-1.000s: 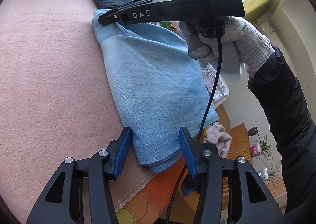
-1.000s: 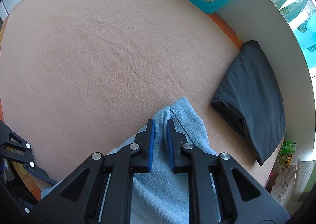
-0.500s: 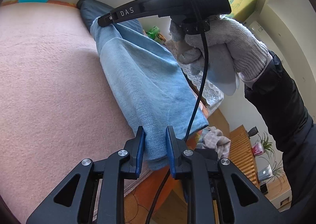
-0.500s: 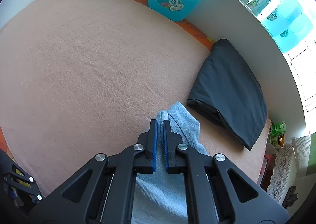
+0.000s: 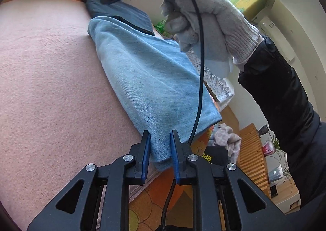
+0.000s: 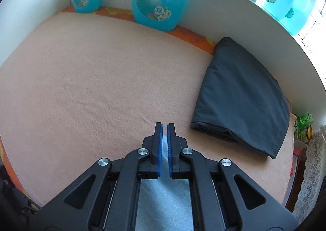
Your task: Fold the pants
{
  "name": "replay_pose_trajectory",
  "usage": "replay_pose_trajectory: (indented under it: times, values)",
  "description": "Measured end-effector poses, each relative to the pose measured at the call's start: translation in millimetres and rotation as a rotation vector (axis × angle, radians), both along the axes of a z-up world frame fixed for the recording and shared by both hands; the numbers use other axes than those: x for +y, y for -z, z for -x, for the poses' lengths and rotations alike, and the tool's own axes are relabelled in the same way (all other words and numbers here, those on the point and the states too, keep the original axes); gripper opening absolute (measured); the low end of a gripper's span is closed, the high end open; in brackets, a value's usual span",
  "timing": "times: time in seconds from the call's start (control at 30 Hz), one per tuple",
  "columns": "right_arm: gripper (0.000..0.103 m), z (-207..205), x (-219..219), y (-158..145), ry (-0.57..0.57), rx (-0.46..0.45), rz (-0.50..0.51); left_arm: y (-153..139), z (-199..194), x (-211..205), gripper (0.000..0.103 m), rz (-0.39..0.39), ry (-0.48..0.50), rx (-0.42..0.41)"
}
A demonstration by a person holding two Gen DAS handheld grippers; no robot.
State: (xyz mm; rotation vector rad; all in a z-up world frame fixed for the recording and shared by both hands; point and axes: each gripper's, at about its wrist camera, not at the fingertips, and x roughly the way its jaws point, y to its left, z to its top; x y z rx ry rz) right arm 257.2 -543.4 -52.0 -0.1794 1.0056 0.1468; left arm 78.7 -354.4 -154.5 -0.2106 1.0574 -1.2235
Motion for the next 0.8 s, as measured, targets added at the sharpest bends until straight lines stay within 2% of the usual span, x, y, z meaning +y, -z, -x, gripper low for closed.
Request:
replay_pose_trajectory:
  times: [0.03,0.13,0.2,0.23,0.4,0.5,0.6,0.67,0.73,0.77,0.8]
  values:
    - [0.009,4.2,-8.2,-10.4,0.010,-0.027,-0.024,0.2,1.8,-0.4,0.018,-0.006,0.001,0.001]
    - [0.020,23.1,-20.6,-21.4,0.008,-0.043,0.007,-4.5,1.2,2.6,0.018,-0.014,0.008,0.003]
    - [0.038,40.1,-28.4,-16.6,0.006,-0.041,0.027,-8.1,0.9,4.3,0.020,-0.031,0.012,-0.002]
    - [0.041,47.9,-33.7,-11.7,0.009,-0.027,0.030,-9.8,1.1,6.1,0.020,-0.034,0.013,-0.013]
    - [0.042,64.0,-52.1,16.7,0.014,0.024,0.052,-23.6,-0.2,13.6,0.020,-0.011,-0.030,-0.078]
    - [0.044,57.9,-51.1,27.1,-0.018,0.049,0.061,-25.7,0.9,0.7,0.020,0.001,0.023,-0.080]
    - [0.049,49.2,-47.7,33.3,-0.070,0.076,0.062,-23.8,4.0,-9.4,0.020,-0.022,0.074,-0.106]
    - [0.049,46.4,-46.5,34.7,-0.109,0.094,0.021,-19.0,3.4,-13.4,0.020,-0.037,0.080,-0.106]
    - [0.049,46.2,-41.5,37.5,-0.135,0.101,0.020,-15.4,0.7,-14.3,0.020,-0.043,0.078,-0.089]
    - [0.049,45.6,-39.0,40.4,-0.149,0.110,0.021,-13.5,-1.8,-13.4,0.020,-0.046,0.075,-0.084]
    - [0.041,45.3,-37.0,42.9,-0.153,0.112,0.030,-12.6,-2.5,-13.0,0.020,-0.046,0.075,-0.083]
